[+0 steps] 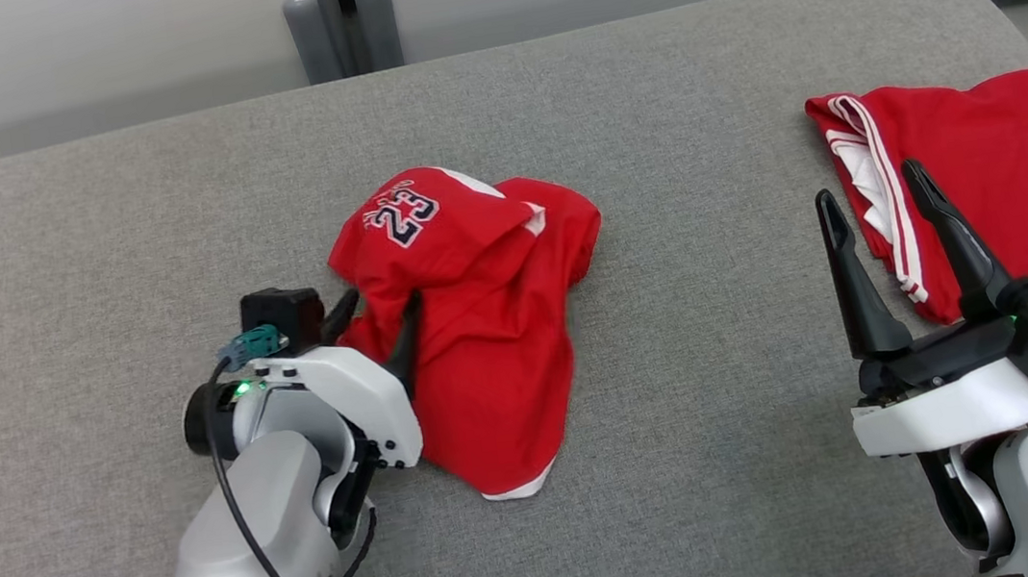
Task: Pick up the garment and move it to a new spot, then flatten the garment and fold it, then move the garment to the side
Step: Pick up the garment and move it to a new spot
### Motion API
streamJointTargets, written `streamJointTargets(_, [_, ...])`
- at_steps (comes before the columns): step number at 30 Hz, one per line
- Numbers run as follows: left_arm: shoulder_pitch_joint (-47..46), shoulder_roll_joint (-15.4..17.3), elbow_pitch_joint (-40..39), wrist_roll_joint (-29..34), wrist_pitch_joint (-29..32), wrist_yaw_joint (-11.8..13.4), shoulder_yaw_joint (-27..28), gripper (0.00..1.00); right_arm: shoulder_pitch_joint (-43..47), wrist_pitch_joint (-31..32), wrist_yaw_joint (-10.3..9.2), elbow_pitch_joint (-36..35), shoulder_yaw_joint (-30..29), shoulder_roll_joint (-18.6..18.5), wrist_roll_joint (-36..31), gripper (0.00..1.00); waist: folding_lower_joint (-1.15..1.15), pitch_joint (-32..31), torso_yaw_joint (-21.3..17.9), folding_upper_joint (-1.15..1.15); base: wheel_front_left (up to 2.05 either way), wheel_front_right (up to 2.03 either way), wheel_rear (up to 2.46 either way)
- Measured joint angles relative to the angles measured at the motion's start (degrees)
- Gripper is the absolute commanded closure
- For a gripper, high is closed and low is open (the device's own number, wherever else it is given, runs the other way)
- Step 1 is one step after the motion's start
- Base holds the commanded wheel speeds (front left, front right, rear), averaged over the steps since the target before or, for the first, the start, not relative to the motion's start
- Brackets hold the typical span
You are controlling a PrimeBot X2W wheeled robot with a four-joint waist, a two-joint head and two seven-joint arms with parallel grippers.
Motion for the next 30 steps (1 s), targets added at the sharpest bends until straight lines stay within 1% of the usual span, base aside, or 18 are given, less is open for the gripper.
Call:
streamJointTargets(3, [-0.86,-0.03,2.40,-0.31,-2.70,0.00,0.90,0.00,-0.01,0.00,0.01,0.13,-0.32,0.04,-0.02,0.00,0.00,0.06,0.28,0.00,0.00,0.00,0.00])
streamJointTargets(6, [-1.77,0.01,2.91,-1.08,-4.85,-0.16,2.35,0.00,0.03,0.00,0.01,0.31,-0.66,0.07,-0.11,0.00,0.00,-0.38,1.05,0.00,0.00,0.00,0.00])
streamJointTargets(10, [-2.36,1.34,0.63,-1.16,-5.92,-0.54,5.33,0.00,0.42,0.00,0.01,0.44,-1.00,0.02,-0.56,0.00,0.00,-1.51,2.55,0.00,0.00,0.00,0.00])
streamJointTargets(14, [-1.38,3.63,-8.15,1.12,-6.06,1.47,11.21,0.00,0.76,0.00,0.01,0.51,-1.33,-0.05,-0.62,0.00,0.00,-2.89,4.50,0.00,0.00,0.00,0.00])
streamJointTargets(17, [3.09,5.21,-14.54,4.80,-6.12,3.47,15.11,0.00,1.45,0.00,0.01,0.60,-1.42,-0.04,-0.63,0.00,0.00,-3.98,5.96,0.00,0.00,0.00,0.00])
streamJointTargets(21, [9.27,6.08,-22.85,11.56,-6.11,6.28,19.46,0.00,1.85,0.00,0.01,0.70,-1.41,-0.05,-0.70,0.00,0.00,-5.14,7.88,0.00,0.00,0.00,0.00])
streamJointTargets(23, [13.06,5.28,-26.31,13.25,-6.12,7.05,22.37,0.00,2.04,0.00,0.01,0.97,-1.45,-0.04,-0.77,0.00,0.00,-5.66,8.66,0.00,0.00,0.00,0.00])
streamJointTargets(26, [19.40,3.93,-29.96,16.31,-6.12,6.82,25.28,0.00,2.92,0.00,0.01,1.47,-1.35,-0.03,-0.99,0.00,0.00,-6.42,9.59,0.00,0.00,0.00,0.00])
streamJointTargets(30, [25.42,2.47,-32.60,19.35,-6.12,4.57,27.95,0.00,3.02,0.00,0.01,1.68,-1.41,-0.02,-1.00,0.00,0.00,-7.01,10.34,0.00,0.00,0.00,0.00])
